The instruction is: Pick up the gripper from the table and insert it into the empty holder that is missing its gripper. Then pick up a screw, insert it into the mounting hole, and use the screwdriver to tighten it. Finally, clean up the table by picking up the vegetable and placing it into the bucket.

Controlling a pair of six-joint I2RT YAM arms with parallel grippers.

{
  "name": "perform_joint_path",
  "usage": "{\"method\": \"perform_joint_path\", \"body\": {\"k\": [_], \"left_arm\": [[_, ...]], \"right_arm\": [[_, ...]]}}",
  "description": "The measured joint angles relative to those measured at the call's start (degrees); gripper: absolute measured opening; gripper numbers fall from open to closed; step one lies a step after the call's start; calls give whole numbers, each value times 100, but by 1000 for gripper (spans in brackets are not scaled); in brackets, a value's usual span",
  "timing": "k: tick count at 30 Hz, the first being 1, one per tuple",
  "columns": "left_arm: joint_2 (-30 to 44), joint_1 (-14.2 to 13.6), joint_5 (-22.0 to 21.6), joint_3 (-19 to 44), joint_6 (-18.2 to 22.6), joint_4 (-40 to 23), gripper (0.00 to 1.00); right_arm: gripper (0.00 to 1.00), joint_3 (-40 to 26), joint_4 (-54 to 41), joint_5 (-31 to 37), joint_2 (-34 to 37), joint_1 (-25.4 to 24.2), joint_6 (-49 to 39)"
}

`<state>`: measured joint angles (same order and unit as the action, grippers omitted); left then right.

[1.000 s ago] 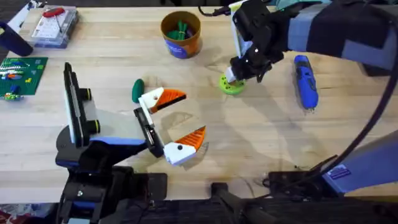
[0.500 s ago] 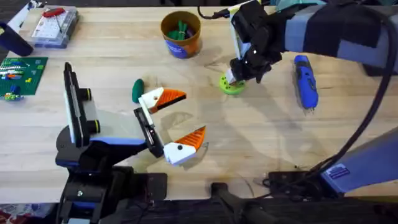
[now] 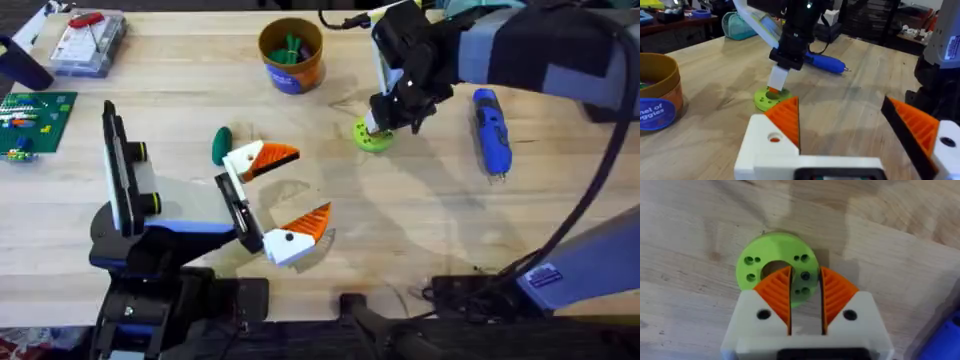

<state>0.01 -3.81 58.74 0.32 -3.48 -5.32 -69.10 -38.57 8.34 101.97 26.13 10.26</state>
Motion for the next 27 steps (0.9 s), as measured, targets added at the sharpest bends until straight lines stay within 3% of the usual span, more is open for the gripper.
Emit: {"method": "perform_joint_path", "body": {"k": [27], "left_arm": [[-1,0,0,0,0,0,986]], "right_arm": [[302,-94,-21,2,-1,0,2]]}}
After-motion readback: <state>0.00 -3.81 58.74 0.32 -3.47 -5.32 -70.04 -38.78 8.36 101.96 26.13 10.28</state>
